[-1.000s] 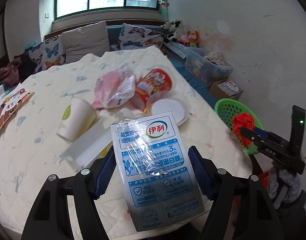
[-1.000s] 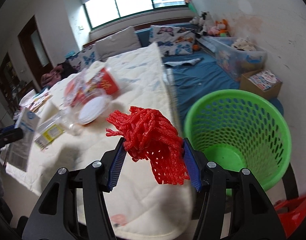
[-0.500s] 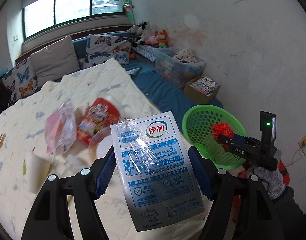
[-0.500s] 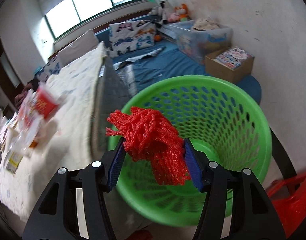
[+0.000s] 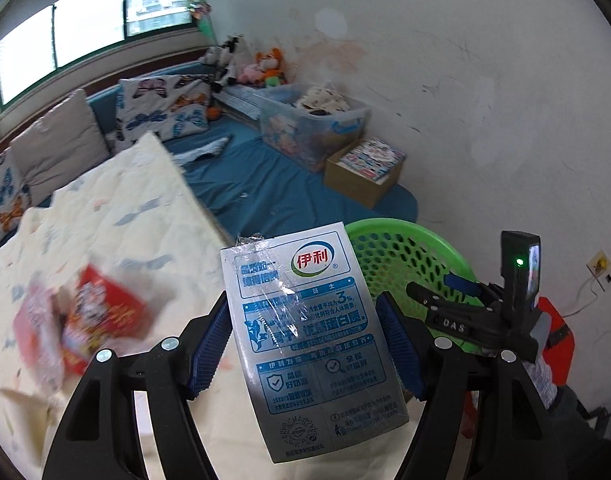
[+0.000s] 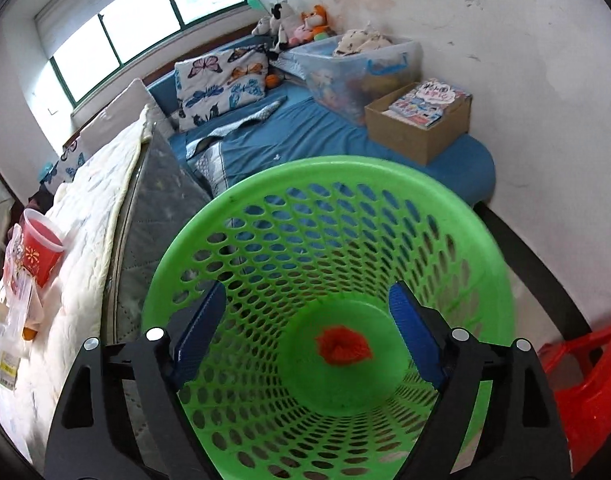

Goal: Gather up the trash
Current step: 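Carry the red mesh net over the green basket and open the right gripper, then carry the Yili milk carton over the green basket and open the left gripper, then move the left gripper back to the bed and grasp the clear plastic bottle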

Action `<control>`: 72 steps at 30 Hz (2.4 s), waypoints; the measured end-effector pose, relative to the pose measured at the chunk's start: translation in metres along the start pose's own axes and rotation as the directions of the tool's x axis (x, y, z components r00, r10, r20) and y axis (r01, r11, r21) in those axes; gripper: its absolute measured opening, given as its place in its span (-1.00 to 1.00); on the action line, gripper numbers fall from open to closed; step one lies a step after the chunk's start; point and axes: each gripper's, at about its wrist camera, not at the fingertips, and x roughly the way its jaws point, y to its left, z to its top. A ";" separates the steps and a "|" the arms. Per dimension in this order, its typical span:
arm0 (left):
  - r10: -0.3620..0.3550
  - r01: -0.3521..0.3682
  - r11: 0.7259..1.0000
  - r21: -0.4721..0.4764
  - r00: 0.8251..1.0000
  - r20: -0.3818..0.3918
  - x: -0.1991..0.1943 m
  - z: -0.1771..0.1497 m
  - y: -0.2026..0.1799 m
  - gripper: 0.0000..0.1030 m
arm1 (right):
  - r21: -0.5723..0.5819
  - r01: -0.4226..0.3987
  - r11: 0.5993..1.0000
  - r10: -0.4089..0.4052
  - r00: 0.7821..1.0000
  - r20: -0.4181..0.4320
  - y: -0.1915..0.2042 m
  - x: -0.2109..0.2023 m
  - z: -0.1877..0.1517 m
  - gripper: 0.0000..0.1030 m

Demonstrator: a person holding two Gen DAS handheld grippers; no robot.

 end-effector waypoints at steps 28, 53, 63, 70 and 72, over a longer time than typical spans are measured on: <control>-0.111 0.158 0.977 0.146 0.951 -0.288 0.168 0.017 -0.143 0.37 | 0.215 0.030 0.976 -0.060 0.989 0.134 -0.063 -0.097 -0.066 0.63; -0.124 0.124 0.992 0.027 0.992 -0.022 0.006 -0.005 -0.048 0.51 | 0.063 -0.040 0.997 0.027 0.982 0.185 0.005 -0.142 -0.072 0.63; 0.001 0.002 0.996 -0.085 1.000 0.027 -0.063 -0.071 0.050 0.51 | -0.091 -0.154 0.984 0.166 0.976 0.138 0.080 -0.134 -0.067 0.63; 0.120 -0.117 0.987 -0.109 0.993 0.018 -0.095 -0.113 0.116 0.51 | -0.180 -0.234 0.955 0.253 0.963 0.094 0.133 -0.124 -0.065 0.63; 0.135 -0.133 0.985 -0.111 0.991 0.007 -0.101 -0.122 0.134 0.51 | -0.196 -0.251 0.948 0.271 0.959 0.082 0.145 -0.122 -0.066 0.63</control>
